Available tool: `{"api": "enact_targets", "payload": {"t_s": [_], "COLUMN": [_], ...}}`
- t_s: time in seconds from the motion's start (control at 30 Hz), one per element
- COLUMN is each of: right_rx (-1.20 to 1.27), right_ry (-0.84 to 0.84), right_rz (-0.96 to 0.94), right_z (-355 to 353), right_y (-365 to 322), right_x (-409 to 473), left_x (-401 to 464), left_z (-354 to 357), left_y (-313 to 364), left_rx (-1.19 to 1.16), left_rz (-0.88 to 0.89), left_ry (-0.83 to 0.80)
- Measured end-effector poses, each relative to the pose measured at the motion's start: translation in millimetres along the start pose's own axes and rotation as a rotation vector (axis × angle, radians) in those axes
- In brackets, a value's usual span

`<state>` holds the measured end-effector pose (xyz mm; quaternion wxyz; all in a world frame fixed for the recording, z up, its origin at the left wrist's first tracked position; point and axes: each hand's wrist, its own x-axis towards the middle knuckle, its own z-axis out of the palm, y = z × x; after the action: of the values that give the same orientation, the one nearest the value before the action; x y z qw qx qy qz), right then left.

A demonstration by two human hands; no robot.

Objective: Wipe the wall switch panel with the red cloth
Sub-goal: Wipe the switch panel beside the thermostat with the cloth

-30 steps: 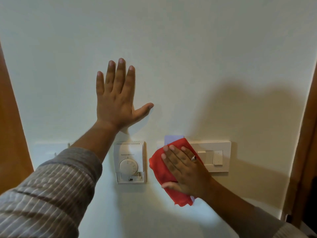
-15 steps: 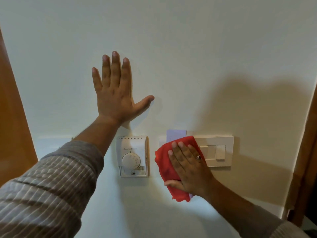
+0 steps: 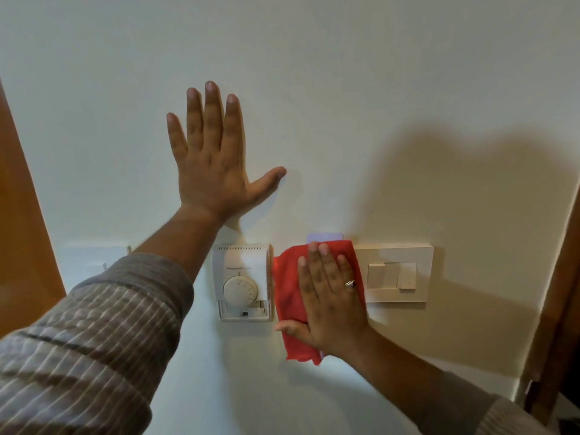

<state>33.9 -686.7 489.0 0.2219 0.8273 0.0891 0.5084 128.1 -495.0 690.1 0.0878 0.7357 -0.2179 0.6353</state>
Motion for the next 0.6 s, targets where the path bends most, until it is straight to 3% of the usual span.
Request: {"api": "enact_targets", "payload": {"t_s": [0.1,0.17,0.23,0.3,0.4,0.53,0.6], "right_rx": [-0.048,0.005,0.080,0.071,0.008,0.022,0.054], "right_ry": [-0.030,-0.012,0.057,0.130,0.104,0.051,0.060], "right_rz": [-0.397,-0.541,-0.515,-0.337,-0.103,-0.477,-0.508], "right_z": [-0.7,-4.2,-6.5,-5.3,-0.1,-4.7,-7.5], "right_y": [12.6,34.2,48.1,45.6,22.3,46.7,62.0], "right_x": [-0.5,4.2,6.5,2.4,-6.0,-6.1,-0.6], "left_x": [-2.4,-3.2,-3.9,-2.3,-2.2,-3.0,-2.0], "left_z": [-0.8,0.5,2.1,2.6,2.8,0.4,-0.6], "left_y": [0.4,-1.3,-3.0,-2.5,-1.7,-1.5,-1.1], "left_rx": [-0.010,-0.017,-0.011,-0.007,-0.006,-0.012,-0.012], "left_rz": [0.001,0.015,0.014,0.010,0.008,0.006,0.003], "left_ry": [0.001,0.000,0.012,0.021,0.014,0.003,0.009]}}
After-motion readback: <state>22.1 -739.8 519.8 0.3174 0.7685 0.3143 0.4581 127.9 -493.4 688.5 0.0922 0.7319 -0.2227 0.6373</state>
